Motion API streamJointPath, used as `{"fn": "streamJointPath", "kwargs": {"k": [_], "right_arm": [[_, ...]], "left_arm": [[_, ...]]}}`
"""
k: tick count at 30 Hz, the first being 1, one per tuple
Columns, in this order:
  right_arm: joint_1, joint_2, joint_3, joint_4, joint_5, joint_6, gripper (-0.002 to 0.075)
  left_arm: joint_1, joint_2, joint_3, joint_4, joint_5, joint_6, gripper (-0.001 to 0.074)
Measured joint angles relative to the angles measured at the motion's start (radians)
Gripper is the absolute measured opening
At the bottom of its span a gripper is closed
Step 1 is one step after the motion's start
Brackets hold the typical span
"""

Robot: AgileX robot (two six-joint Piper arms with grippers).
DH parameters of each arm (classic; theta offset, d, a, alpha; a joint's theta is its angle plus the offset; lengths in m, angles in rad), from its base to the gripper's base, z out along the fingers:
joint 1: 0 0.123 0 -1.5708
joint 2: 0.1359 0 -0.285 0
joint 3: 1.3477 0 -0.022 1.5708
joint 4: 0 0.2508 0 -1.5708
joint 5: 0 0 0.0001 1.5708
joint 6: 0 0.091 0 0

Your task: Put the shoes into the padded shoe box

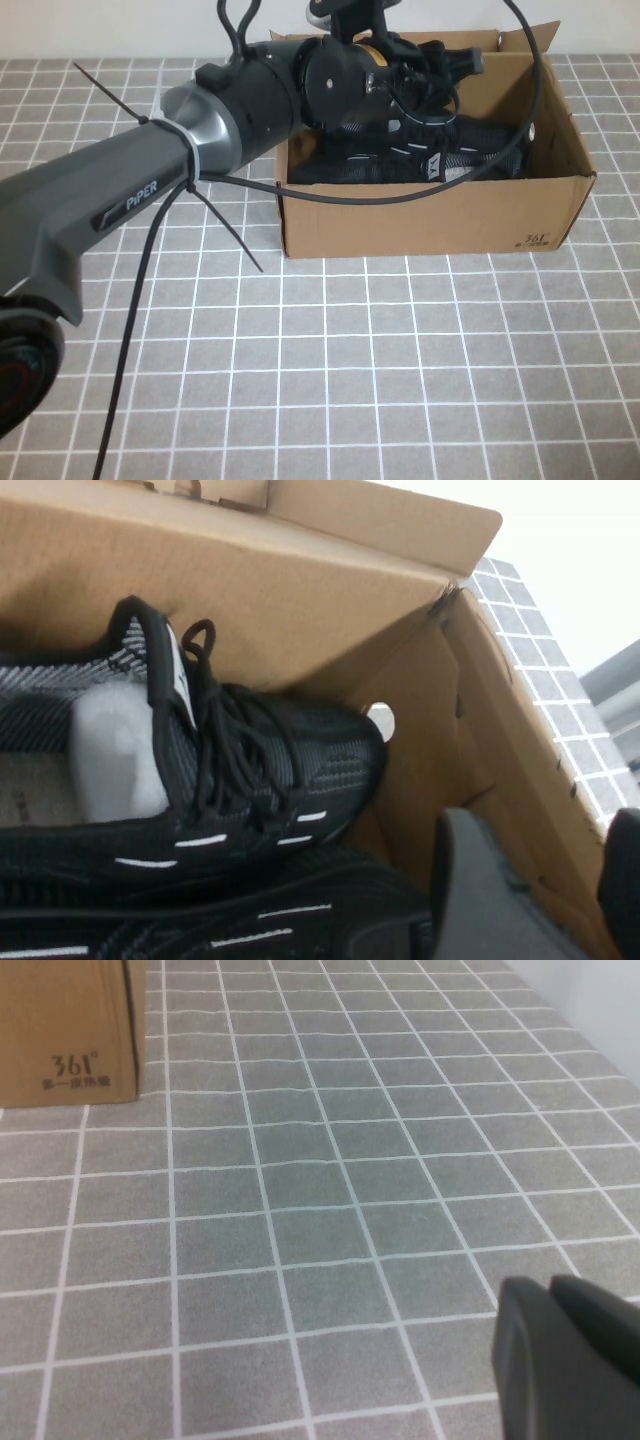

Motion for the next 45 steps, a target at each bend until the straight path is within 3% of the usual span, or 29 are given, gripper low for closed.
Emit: {"fn": "streamJointPath", "kwargs": {"k": [3,5,7,9,12,16,21,24,28,39,45], "right_arm": [[0.0,0.0,0.0,0.0,-0.067,0.0,-0.0007],[0.0,0.0,0.0,0.0,0.0,0.0,-0.0007],[0.0,0.0,0.0,0.0,-0.067,0.0,-0.0007],[0.0,0.0,0.0,0.0,0.0,0.0,-0.0007],[0.0,0.0,0.0,0.0,0.0,0.0,-0.0007],[0.0,0.0,0.0,0.0,0.0,0.0,-0.0007],[0.0,0.0,0.0,0.0,0.0,0.0,-0.0007],[0.0,0.0,0.0,0.0,0.0,0.0,-0.0007],[0.0,0.0,0.0,0.0,0.0,0.0,-0.0007],[0.0,0.0,0.0,0.0,0.0,0.0,-0.0007],[0.0,0.0,0.0,0.0,0.0,0.0,-0.0007]], "left_arm": [[0.003,-0.003,0.0,0.004,0.02,0.024,0.0247],[0.007,-0.009,0.0,0.004,0.048,0.055,0.0232],[0.01,-0.023,0.0,0.004,0.079,0.108,0.0176],[0.019,-0.051,0.0,0.006,0.123,0.207,0.0089],[0.033,-0.115,0.0,0.01,0.228,0.4,0.0025],[0.074,-0.205,-0.002,0.012,0.419,0.553,0.0004],[0.14,-0.305,-0.008,0.057,0.738,0.61,-0.0001],[0.147,-0.356,0.024,0.067,0.826,0.626,-0.0001],[0.147,-0.494,0.141,0.065,0.786,0.634,-0.0001],[0.147,-1.011,0.668,0.063,0.609,0.638,-0.0002],[0.147,-1.242,0.779,0.065,0.607,0.638,-0.0002]]}}
